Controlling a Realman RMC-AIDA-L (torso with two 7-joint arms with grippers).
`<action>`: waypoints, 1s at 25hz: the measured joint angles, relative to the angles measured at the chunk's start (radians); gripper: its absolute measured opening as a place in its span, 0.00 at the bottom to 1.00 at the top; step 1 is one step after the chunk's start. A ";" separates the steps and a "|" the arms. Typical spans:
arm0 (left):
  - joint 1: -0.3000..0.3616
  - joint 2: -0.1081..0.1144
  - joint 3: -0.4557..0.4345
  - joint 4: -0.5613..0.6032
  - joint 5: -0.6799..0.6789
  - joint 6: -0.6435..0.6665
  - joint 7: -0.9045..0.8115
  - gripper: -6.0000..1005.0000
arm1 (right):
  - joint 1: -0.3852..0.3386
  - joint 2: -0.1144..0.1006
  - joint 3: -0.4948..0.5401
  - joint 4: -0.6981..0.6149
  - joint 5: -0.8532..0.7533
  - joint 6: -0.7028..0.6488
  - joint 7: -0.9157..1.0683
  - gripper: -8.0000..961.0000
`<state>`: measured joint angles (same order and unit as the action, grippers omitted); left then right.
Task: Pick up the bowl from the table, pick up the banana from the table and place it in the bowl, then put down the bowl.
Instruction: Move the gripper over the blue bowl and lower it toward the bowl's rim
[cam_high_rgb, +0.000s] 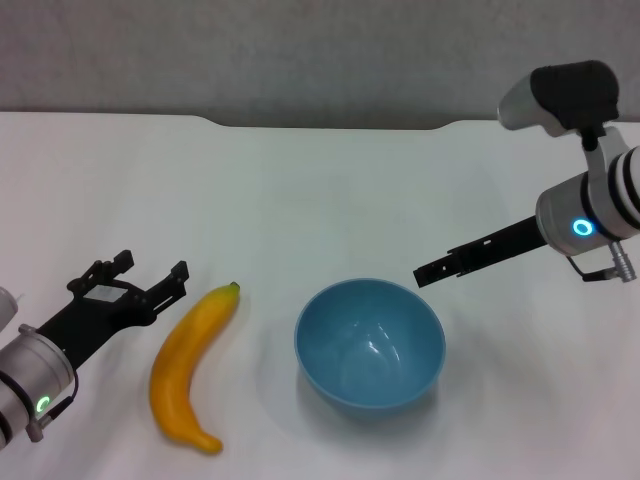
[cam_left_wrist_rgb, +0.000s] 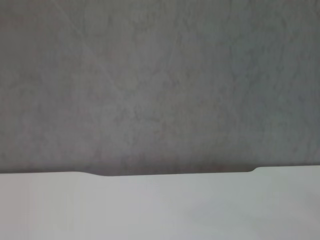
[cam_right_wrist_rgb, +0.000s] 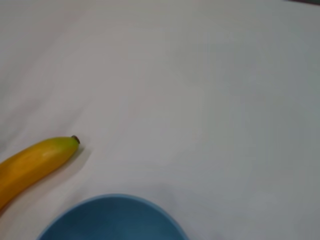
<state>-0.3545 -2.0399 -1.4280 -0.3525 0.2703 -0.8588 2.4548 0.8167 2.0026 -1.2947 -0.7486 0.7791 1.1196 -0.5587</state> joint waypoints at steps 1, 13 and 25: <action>-0.002 0.000 0.000 -0.003 0.000 0.000 0.000 0.87 | 0.003 0.001 -0.001 0.009 0.000 -0.001 0.000 0.88; -0.010 -0.002 0.000 -0.013 -0.003 0.006 0.002 0.87 | 0.028 0.013 -0.157 0.123 0.086 -0.118 0.000 0.87; -0.016 -0.002 -0.002 -0.013 -0.004 0.006 0.000 0.87 | 0.032 0.014 -0.246 0.176 0.165 -0.154 0.007 0.87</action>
<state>-0.3703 -2.0417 -1.4297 -0.3651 0.2668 -0.8530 2.4548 0.8483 2.0171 -1.5408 -0.5721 0.9443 0.9652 -0.5521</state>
